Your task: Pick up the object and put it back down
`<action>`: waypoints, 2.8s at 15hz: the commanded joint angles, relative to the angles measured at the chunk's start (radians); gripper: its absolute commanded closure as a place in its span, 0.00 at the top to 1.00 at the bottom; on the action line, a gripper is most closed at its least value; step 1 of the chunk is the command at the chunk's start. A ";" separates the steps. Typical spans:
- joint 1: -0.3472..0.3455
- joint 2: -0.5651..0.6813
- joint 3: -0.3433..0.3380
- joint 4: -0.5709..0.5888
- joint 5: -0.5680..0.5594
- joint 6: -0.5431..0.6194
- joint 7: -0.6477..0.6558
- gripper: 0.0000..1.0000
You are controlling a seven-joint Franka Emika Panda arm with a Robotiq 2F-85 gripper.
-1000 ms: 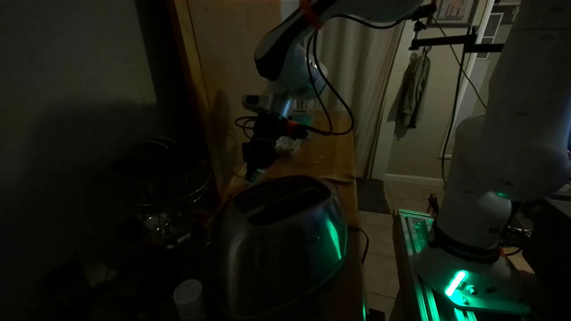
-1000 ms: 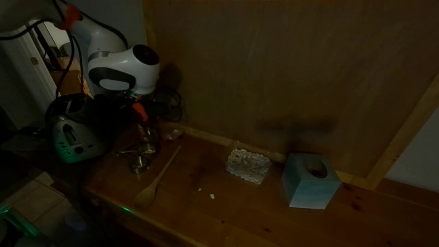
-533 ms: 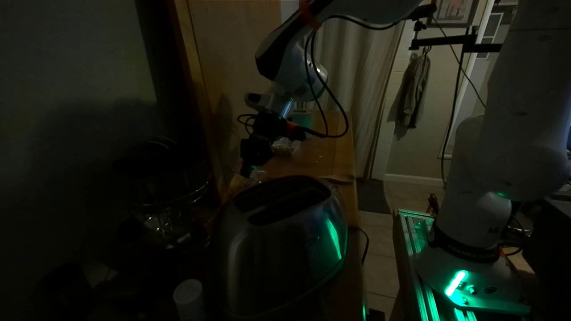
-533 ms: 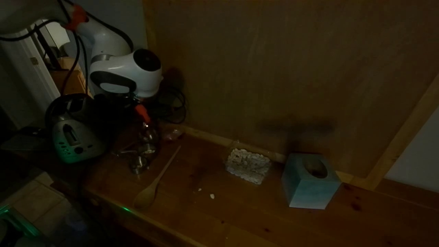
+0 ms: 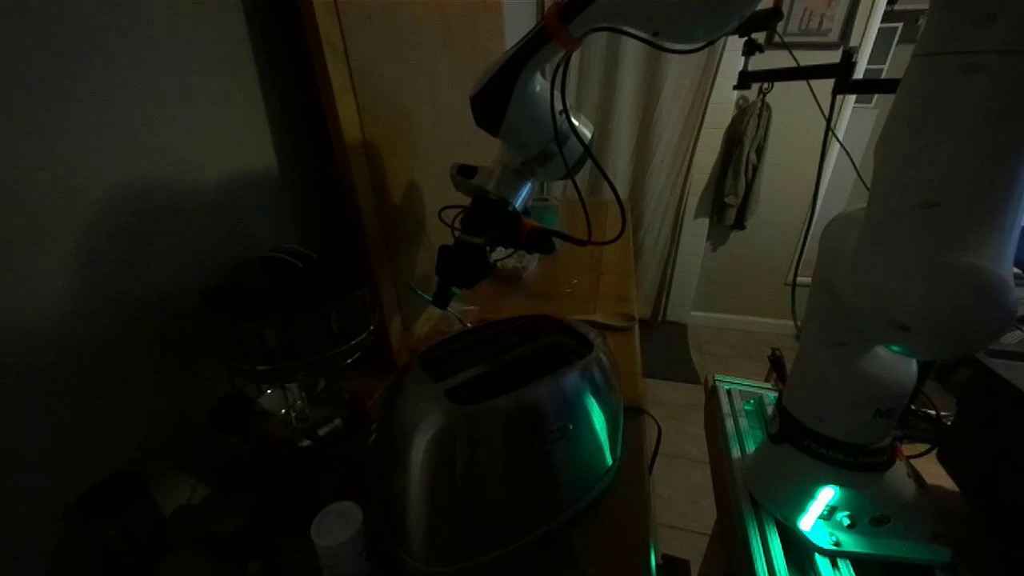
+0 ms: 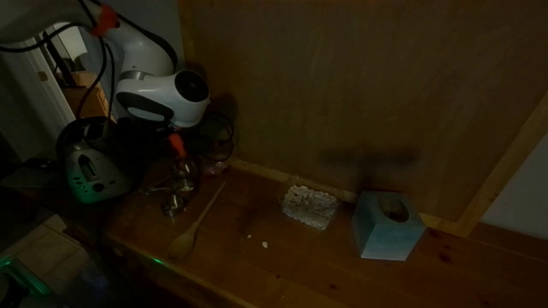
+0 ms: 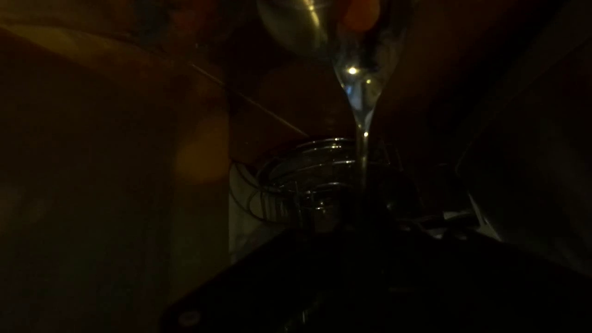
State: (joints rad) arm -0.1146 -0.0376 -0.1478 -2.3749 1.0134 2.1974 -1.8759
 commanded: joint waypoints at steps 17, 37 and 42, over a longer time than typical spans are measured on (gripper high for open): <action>-0.018 -0.019 -0.002 0.011 0.088 -0.076 -0.116 0.05; -0.117 0.046 -0.069 0.017 -1.037 0.376 0.728 0.06; -0.126 0.100 -0.091 0.042 -1.126 0.303 0.826 0.06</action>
State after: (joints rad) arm -0.2355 0.0266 -0.2352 -2.3708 -0.0606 2.5494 -1.1097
